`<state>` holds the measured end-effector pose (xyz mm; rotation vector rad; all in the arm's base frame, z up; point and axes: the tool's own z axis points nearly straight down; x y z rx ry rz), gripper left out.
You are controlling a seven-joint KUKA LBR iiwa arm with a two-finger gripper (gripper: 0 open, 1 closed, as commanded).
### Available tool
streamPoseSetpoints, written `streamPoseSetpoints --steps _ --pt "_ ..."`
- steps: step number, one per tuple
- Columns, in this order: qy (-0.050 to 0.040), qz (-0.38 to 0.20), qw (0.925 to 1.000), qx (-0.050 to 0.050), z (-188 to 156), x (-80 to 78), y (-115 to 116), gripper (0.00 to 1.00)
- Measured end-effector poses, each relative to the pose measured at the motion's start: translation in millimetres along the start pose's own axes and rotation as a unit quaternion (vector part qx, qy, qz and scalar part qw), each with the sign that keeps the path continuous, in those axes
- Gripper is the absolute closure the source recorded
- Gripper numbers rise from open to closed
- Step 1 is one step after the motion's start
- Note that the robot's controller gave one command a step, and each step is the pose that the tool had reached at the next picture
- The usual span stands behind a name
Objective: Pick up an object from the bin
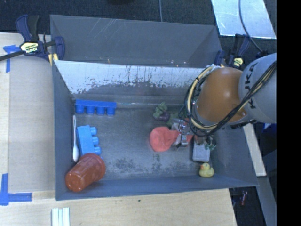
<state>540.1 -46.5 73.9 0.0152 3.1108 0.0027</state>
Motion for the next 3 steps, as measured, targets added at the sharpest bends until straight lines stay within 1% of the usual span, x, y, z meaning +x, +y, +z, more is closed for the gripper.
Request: streamPoseSetpoints --steps 1,2,3 --pt "0.0001 0.000 1.0000 0.000 0.0 0.1 -0.3 1.00" --pt "0.0076 -0.007 0.9999 0.000 -49.1 1.0 -7.5 1.00" --pt "0.0061 0.003 1.0000 0.000 -124.5 2.3 -6.3 1.00"
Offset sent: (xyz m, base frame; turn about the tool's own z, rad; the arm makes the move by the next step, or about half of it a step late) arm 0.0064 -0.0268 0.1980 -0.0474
